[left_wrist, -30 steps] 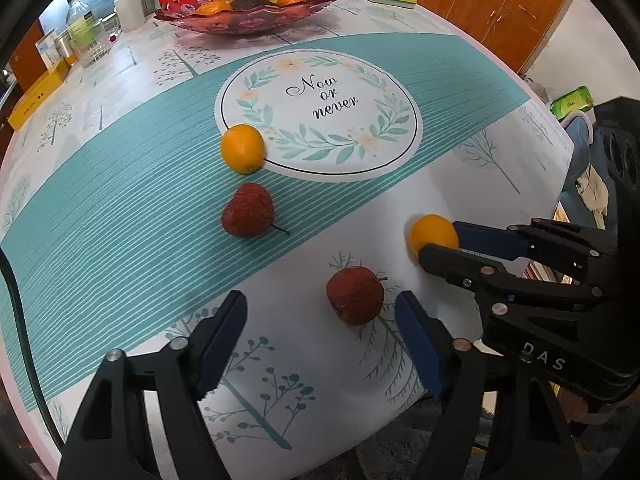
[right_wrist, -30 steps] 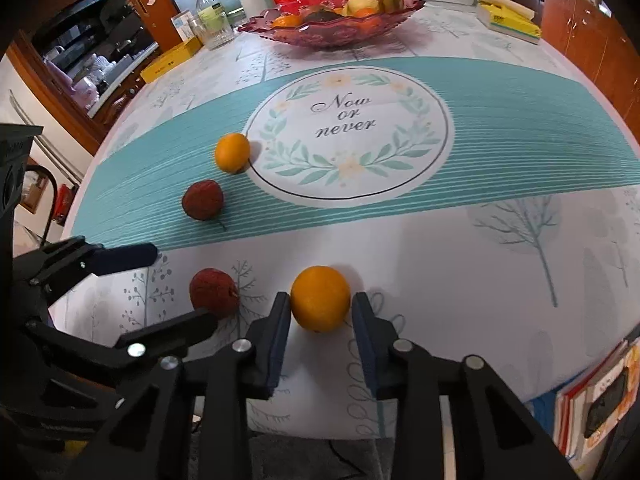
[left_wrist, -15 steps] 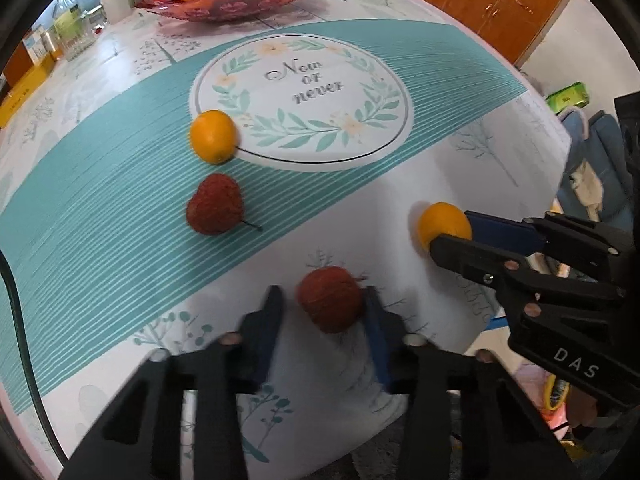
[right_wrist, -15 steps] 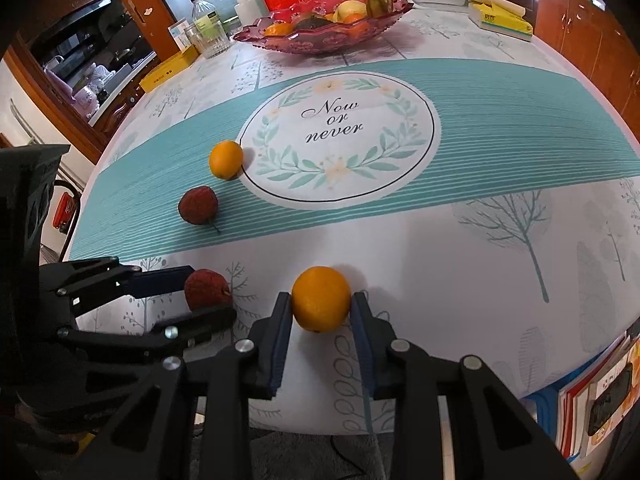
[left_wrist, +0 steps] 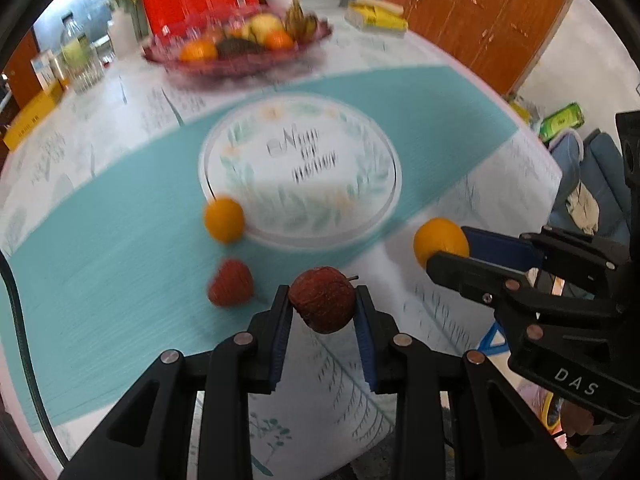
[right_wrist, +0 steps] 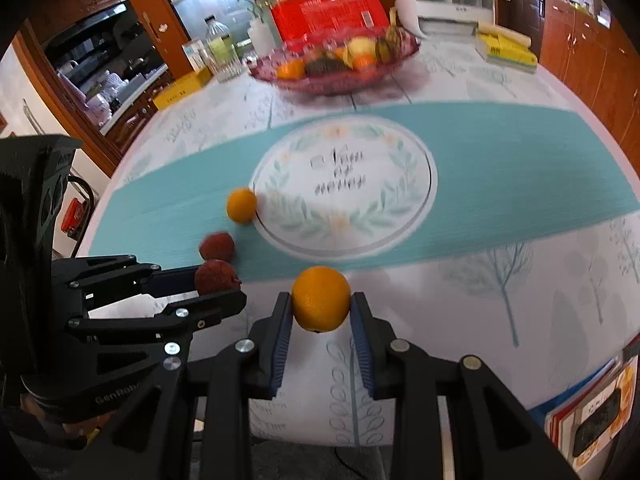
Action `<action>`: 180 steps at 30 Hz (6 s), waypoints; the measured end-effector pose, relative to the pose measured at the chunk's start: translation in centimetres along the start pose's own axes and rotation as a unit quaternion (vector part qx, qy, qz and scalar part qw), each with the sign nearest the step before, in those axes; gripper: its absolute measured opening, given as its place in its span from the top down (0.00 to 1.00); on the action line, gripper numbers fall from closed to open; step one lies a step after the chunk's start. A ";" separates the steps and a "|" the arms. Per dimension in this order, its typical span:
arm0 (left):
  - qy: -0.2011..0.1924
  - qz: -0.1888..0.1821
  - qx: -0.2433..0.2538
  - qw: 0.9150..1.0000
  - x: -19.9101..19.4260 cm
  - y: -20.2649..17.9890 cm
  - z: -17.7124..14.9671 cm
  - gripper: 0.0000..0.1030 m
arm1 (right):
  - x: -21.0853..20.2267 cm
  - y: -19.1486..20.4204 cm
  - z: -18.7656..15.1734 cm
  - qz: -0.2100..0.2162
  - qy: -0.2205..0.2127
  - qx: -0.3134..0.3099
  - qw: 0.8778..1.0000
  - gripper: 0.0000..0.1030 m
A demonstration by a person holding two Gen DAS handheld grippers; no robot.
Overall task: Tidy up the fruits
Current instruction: 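Carry the lychee and orange over the pink bowl and lower them in, then open both tools to release the lychee and orange into the bowl, then withdraw both tools from the bowl toward the last lychee and orange, then grasp the last red lychee with the left tool while the right tool grasps the orange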
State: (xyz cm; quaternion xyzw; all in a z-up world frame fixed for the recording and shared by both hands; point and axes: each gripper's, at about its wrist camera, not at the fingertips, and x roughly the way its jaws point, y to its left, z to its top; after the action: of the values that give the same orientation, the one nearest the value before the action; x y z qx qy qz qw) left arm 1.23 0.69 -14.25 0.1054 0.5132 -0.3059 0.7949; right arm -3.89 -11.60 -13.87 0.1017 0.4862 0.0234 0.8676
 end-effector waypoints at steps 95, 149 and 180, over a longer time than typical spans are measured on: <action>-0.130 0.171 -0.163 0.963 -4.0 14.6 27.2 0.12 | 6.3 -0.1 35.4 0.048 -0.084 -0.068 0.993 0.68; 0.030 0.100 -0.123 0.987 3.4 7.4 0.9 0.32 | 5.8 -0.5 8.7 -0.006 0.024 0.036 0.999 0.60; 0.004 0.087 -0.232 0.969 1.7 13.5 -3.2 0.70 | 12.0 7.8 8.1 0.049 0.085 -0.060 0.993 0.60</action>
State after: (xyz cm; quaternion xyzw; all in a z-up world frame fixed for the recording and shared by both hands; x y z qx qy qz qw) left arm 7.31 12.27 -19.18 -0.0362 0.5623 -0.1078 0.8191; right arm 9.75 -3.53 -18.28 0.0705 0.5503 0.1037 0.8255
